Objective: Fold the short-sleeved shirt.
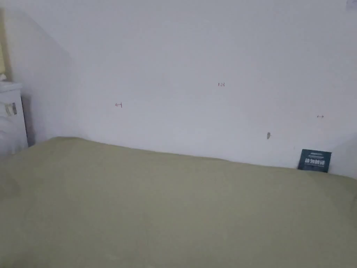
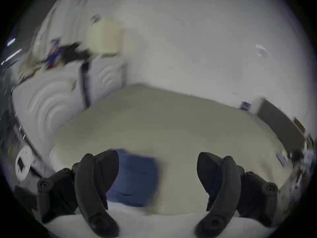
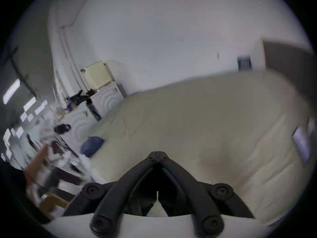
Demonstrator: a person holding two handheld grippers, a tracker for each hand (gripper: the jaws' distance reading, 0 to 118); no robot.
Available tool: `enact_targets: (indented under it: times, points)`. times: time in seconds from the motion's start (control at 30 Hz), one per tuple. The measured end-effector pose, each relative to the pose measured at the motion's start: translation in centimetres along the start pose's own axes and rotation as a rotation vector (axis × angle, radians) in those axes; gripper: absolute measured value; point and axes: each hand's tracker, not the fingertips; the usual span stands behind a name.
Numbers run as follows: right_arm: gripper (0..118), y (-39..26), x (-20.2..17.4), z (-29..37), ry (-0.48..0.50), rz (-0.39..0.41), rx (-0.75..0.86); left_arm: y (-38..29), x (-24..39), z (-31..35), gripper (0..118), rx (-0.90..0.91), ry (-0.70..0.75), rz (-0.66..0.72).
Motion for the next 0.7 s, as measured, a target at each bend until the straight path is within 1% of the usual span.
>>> enact_targets:
  times: [0.03, 0.07, 0.13, 0.17, 0.2, 0.23, 0.27, 0.3, 0.33, 0.37, 0.43, 0.47, 0.5, 0.53, 0.57, 0.63, 0.7]
  points:
    - [0, 0.8, -0.9, 0.9, -0.026, 0.050, 0.061, 0.0, 2.1, 0.2, 96, 0.036, -0.049, -0.032]
    - [0, 1.2, -0.5, 1.6, -0.051, 0.104, 0.115, -0.2, 5.4, 0.8, 94, 0.094, -0.098, -0.057]
    - [0, 2.6, -1.9, 3.0, -0.096, 0.165, 0.187, -0.9, 11.6, 2.0, 88, 0.260, -0.117, -0.073]
    - [0, 3.1, -2.7, 3.5, -0.161, 0.187, 0.210, -1.5, 13.3, 1.9, 74, 0.312, -0.148, -0.063]
    - [0, 3.4, -3.1, 3.8, -0.227, 0.206, 0.225, -1.7, 15.5, 2.2, 55, 0.347, -0.174, -0.058]
    - [0, 3.6, -3.6, 4.0, -0.305, 0.224, 0.231, -2.0, 17.8, 2.6, 26, 0.368, -0.201, -0.060]
    - [0, 3.6, -4.1, 4.1, -0.380, 0.245, 0.236, -2.1, 19.6, 2.6, 5, 0.347, -0.194, -0.067]
    - [0, 3.4, -4.3, 4.2, -0.430, 0.269, 0.252, -2.4, 20.7, 2.1, 5, 0.353, -0.173, -0.091]
    - [0, 3.1, -4.4, 4.1, -0.459, 0.281, 0.263, -2.5, 22.0, 1.8, 4, 0.348, -0.134, -0.131]
    - [0, 2.8, -4.6, 4.1, -0.481, 0.279, 0.262, -2.8, 23.1, 1.6, 0, 0.332, -0.103, -0.143]
    - [0, 2.1, -4.7, 4.1, -0.508, 0.269, 0.260, -3.6, 25.0, 1.1, 0, 0.319, -0.082, -0.159]
    - [0, 1.7, -4.9, 4.1, -0.526, 0.264, 0.261, -4.0, 25.3, 1.1, 0, 0.335, -0.031, -0.142]
    - [0, 1.4, -4.9, 4.1, -0.528, 0.265, 0.260, -4.2, 25.1, 1.0, 0, 0.331, -0.077, -0.141]
    - [0, 1.3, -4.8, 4.1, -0.532, 0.266, 0.256, -4.3, 25.0, 1.0, 0, 0.334, -0.088, -0.121]
    - [0, 1.3, -4.7, 4.1, -0.534, 0.261, 0.250, -4.2, 25.8, 1.4, 0, 0.313, -0.087, -0.108]
    - [0, 1.5, -4.8, 4.3, -0.531, 0.247, 0.252, -3.8, 25.3, 1.4, 0, 0.304, -0.095, -0.093]
    - [0, 1.9, -4.7, 4.6, -0.543, 0.243, 0.281, -3.0, 25.3, 1.8, 0, 0.305, -0.093, -0.099]
